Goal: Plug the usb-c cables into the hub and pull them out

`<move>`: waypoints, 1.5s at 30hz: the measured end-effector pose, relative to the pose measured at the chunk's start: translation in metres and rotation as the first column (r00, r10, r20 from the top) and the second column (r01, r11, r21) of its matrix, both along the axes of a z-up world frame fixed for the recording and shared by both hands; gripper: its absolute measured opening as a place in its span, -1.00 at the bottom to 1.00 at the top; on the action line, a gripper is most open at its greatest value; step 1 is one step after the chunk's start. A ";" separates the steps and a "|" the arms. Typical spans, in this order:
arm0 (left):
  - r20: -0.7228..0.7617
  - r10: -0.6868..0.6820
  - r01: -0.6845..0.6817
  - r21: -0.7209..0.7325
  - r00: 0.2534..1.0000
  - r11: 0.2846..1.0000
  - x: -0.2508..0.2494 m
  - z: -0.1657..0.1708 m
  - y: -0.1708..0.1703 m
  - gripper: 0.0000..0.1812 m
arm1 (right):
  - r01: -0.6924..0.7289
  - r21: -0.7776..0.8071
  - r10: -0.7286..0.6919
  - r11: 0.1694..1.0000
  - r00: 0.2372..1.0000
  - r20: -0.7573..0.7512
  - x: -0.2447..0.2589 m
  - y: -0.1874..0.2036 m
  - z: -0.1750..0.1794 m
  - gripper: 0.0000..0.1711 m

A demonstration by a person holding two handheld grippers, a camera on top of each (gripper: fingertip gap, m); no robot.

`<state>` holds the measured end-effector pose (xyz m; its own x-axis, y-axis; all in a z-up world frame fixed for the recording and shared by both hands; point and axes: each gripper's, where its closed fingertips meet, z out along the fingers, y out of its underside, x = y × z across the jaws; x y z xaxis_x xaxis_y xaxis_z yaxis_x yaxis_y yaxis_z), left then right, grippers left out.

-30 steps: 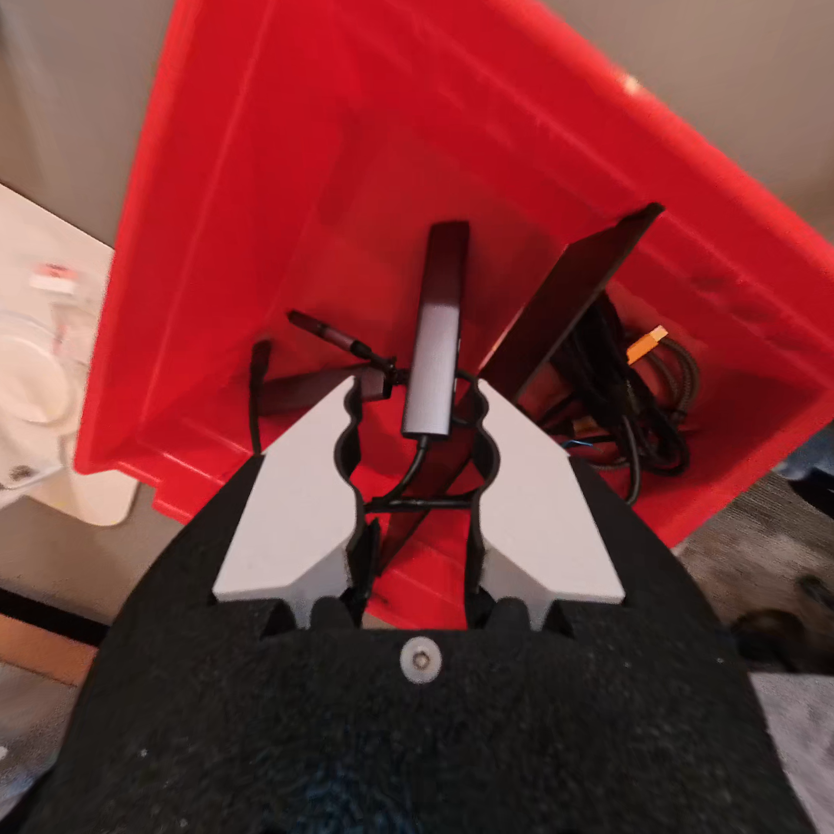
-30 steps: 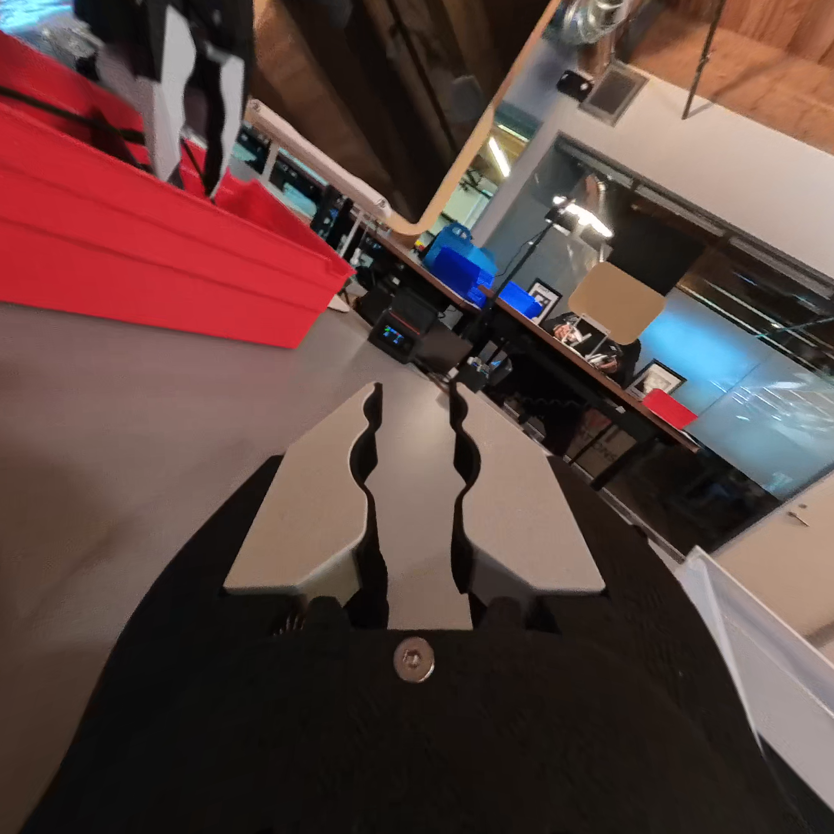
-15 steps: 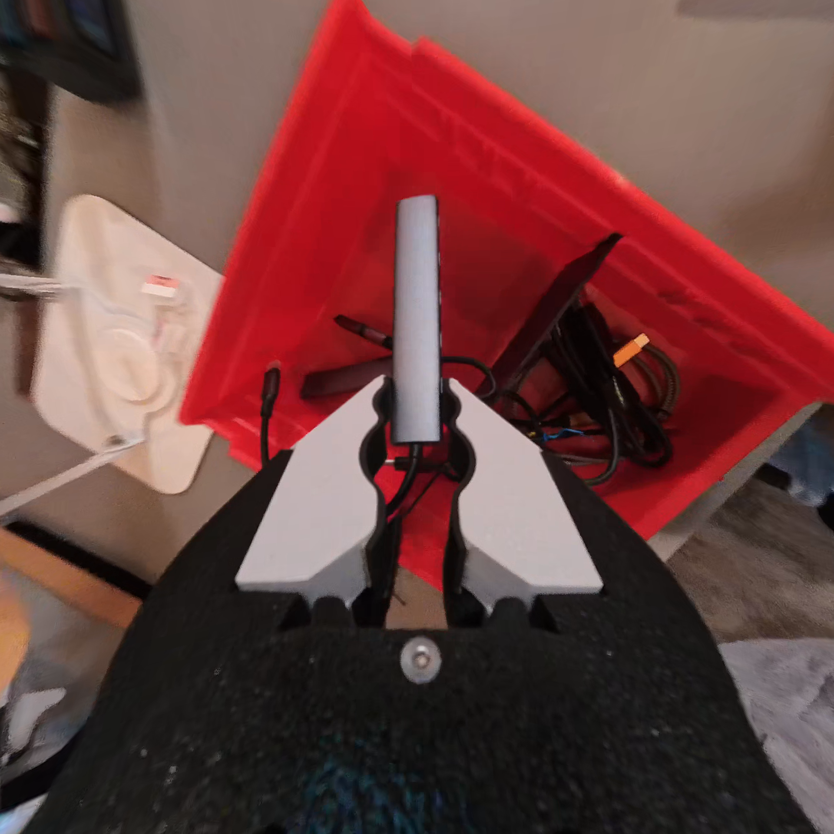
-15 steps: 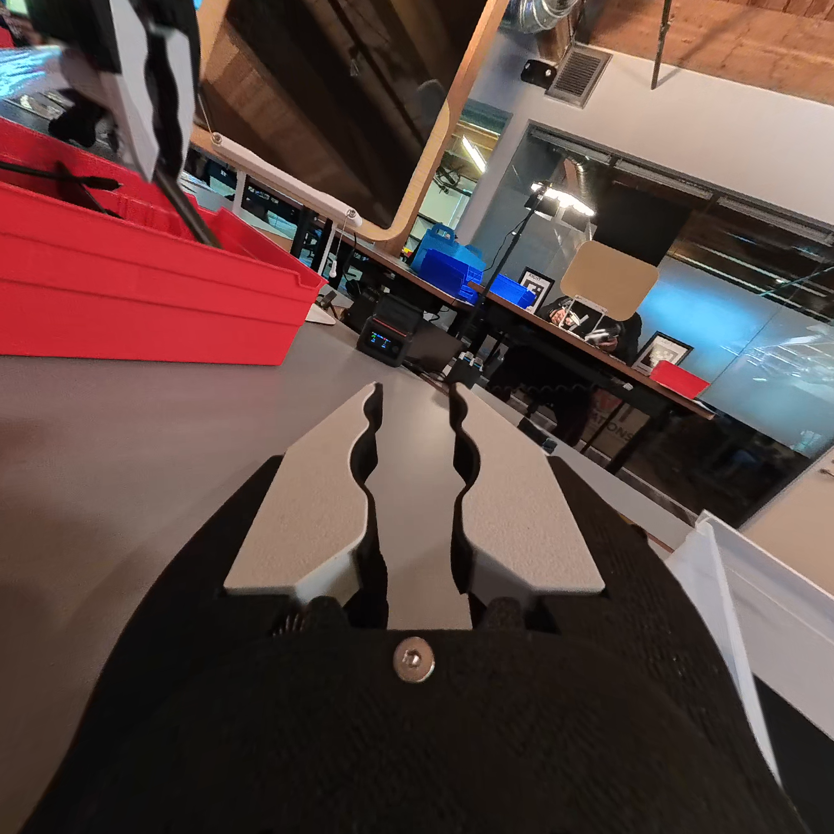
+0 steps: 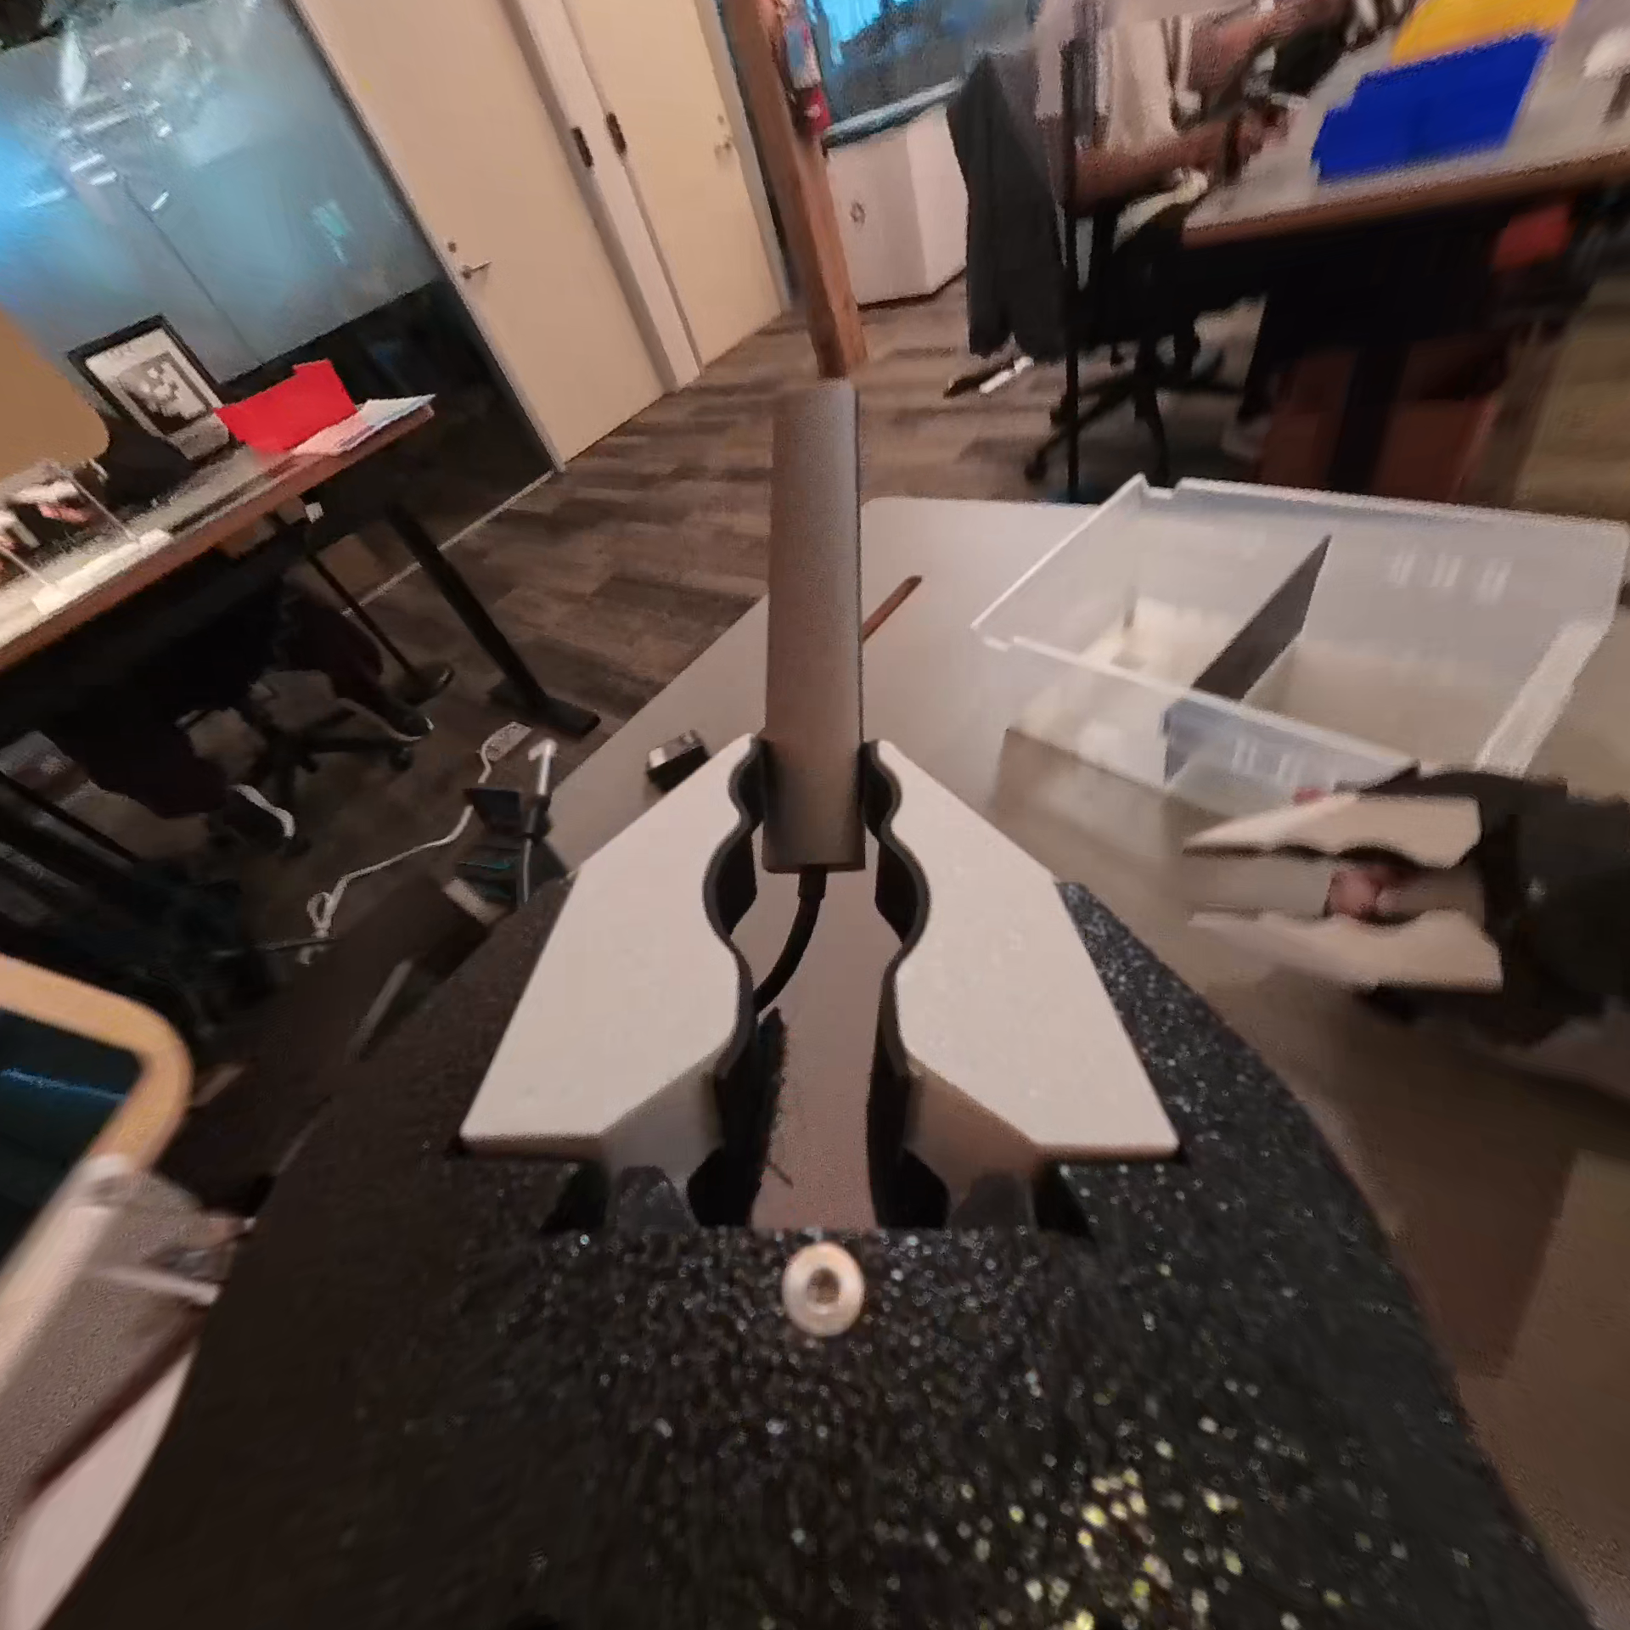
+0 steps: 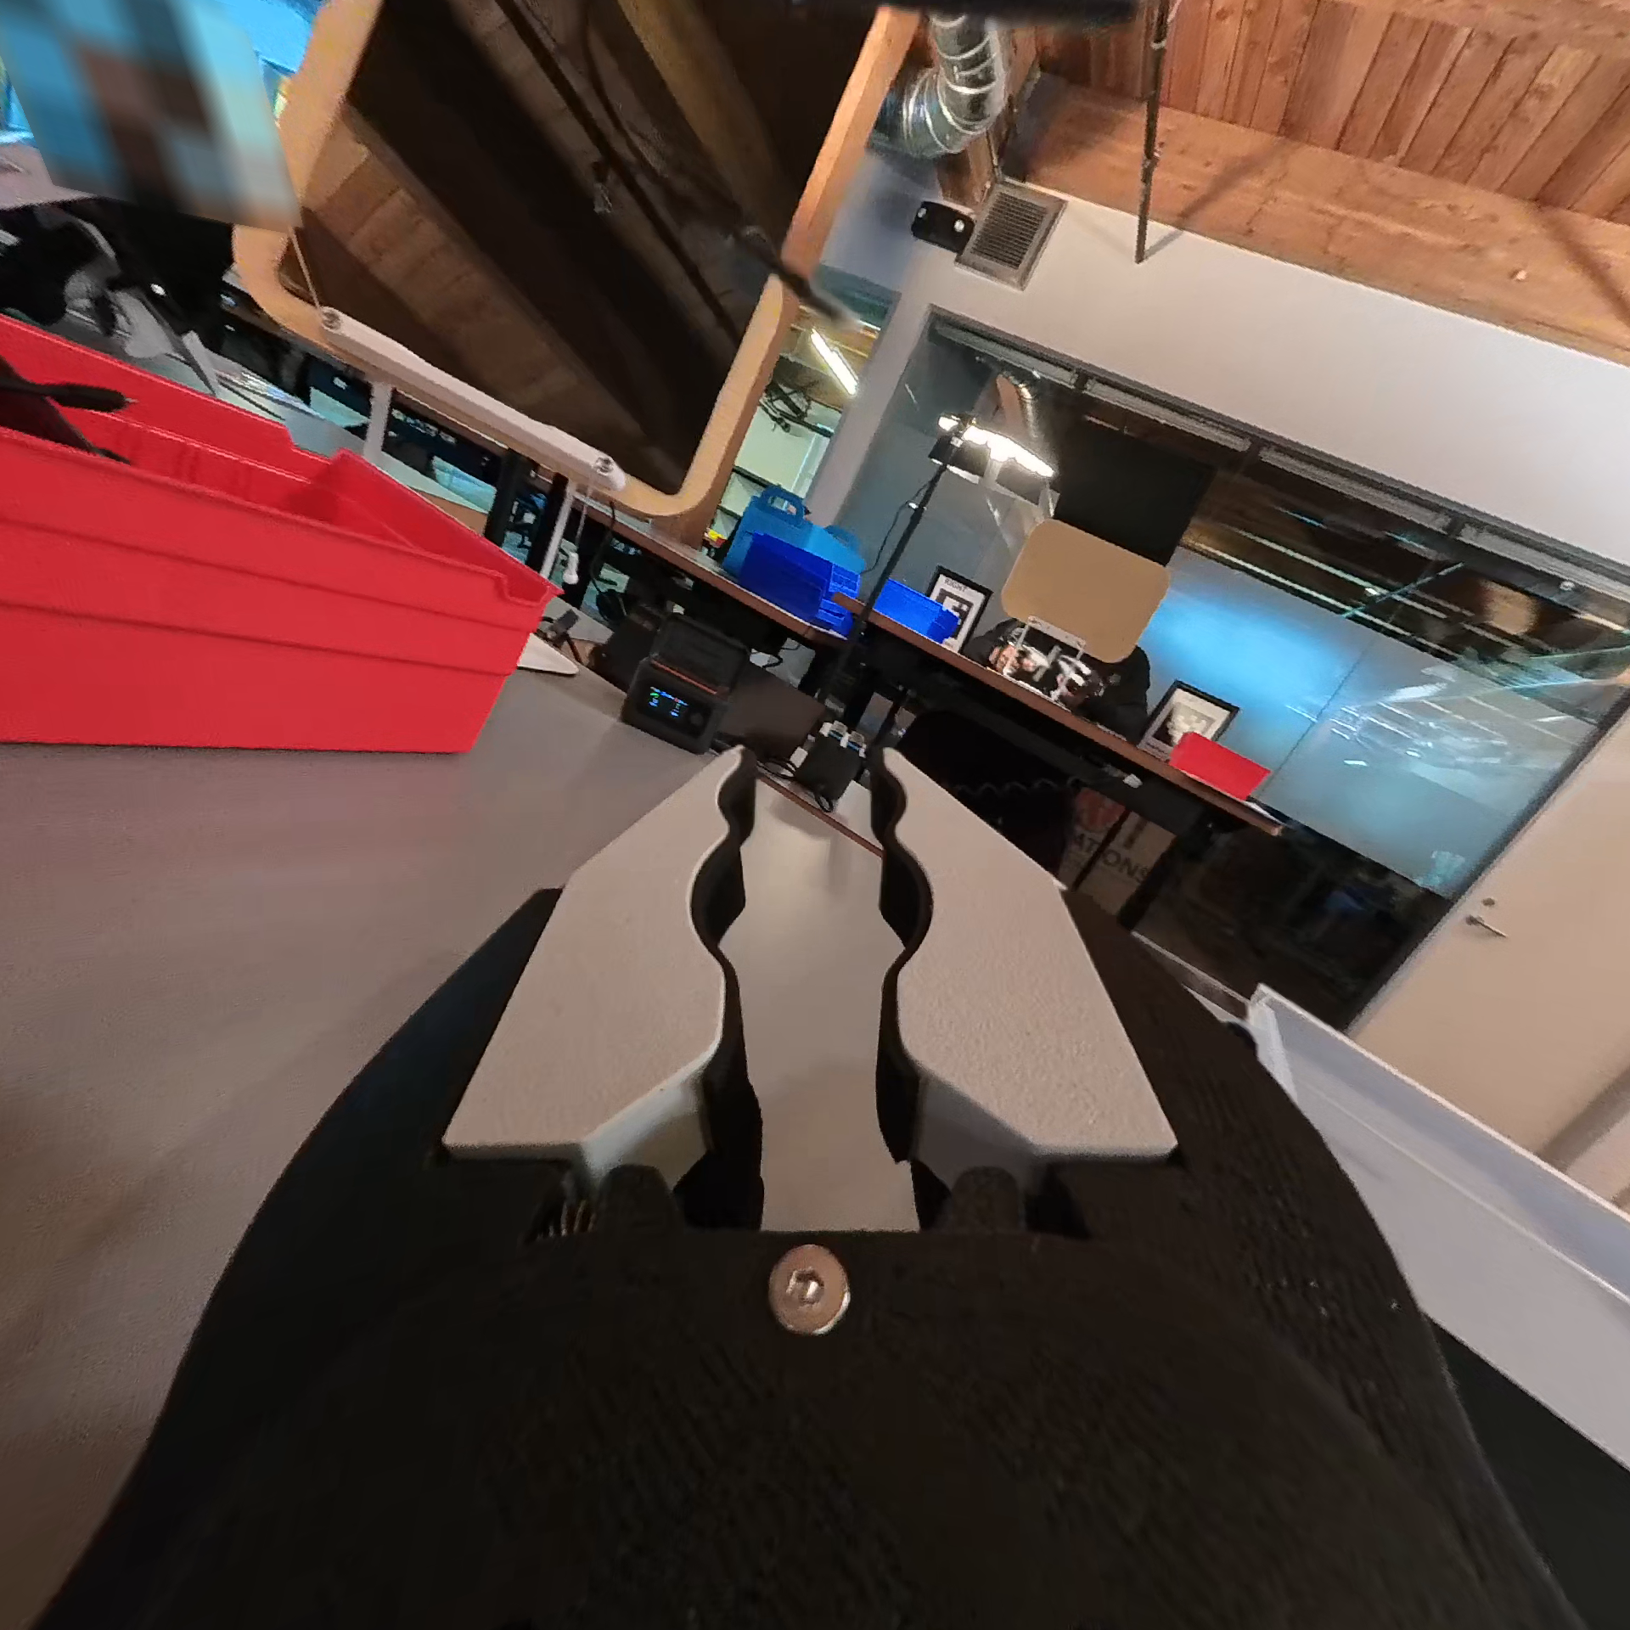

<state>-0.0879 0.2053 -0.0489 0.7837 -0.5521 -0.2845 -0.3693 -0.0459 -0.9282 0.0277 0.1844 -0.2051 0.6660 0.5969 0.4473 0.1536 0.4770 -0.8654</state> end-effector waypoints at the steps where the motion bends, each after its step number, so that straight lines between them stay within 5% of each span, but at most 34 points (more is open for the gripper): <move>1: 0.045 0.015 -0.015 -0.011 0.999 1.000 0.012 -0.010 0.005 -0.78 | -0.010 -0.001 0.010 1.000 1.000 -0.001 -0.001 -0.001 0.000 -0.71; 4: 0.110 0.054 -0.046 -0.079 0.992 0.996 0.040 -0.056 0.021 -0.78 | 0.025 -0.031 -0.025 0.999 1.000 0.012 0.003 0.008 -0.006 -0.72; 12: -0.071 0.206 -0.218 -0.321 0.976 0.922 0.050 -0.193 0.033 -0.78 | 0.303 -0.225 -0.291 0.926 0.953 0.083 0.040 0.058 -0.035 -0.82; 25: -0.234 0.222 -0.301 -0.388 0.946 0.871 0.044 -0.270 0.034 -0.78 | 0.371 -0.342 -0.403 0.863 0.915 -0.024 0.080 0.075 -0.032 -0.82; 30: -0.181 0.239 -0.295 -0.429 0.954 0.854 0.040 -0.276 0.031 -0.78 | 0.363 -0.332 -0.395 0.871 0.918 -0.032 0.081 0.073 -0.030 -0.82; 35: -0.092 0.243 -0.259 -0.405 0.966 0.877 0.045 -0.253 0.029 -0.45 | 0.350 -0.320 -0.375 0.880 0.927 -0.018 0.075 0.071 -0.031 -0.82; 41: 0.070 0.112 -0.083 -0.323 0.991 0.943 0.070 -0.160 -0.012 -0.27 | 0.306 -0.306 -0.329 0.901 0.944 -0.025 0.067 0.066 -0.029 -0.81; 45: 0.043 0.186 -0.165 -0.296 0.982 0.941 0.013 -0.112 -0.051 -0.28 | 0.289 -0.284 -0.304 0.914 0.953 -0.010 0.060 0.062 -0.028 -0.81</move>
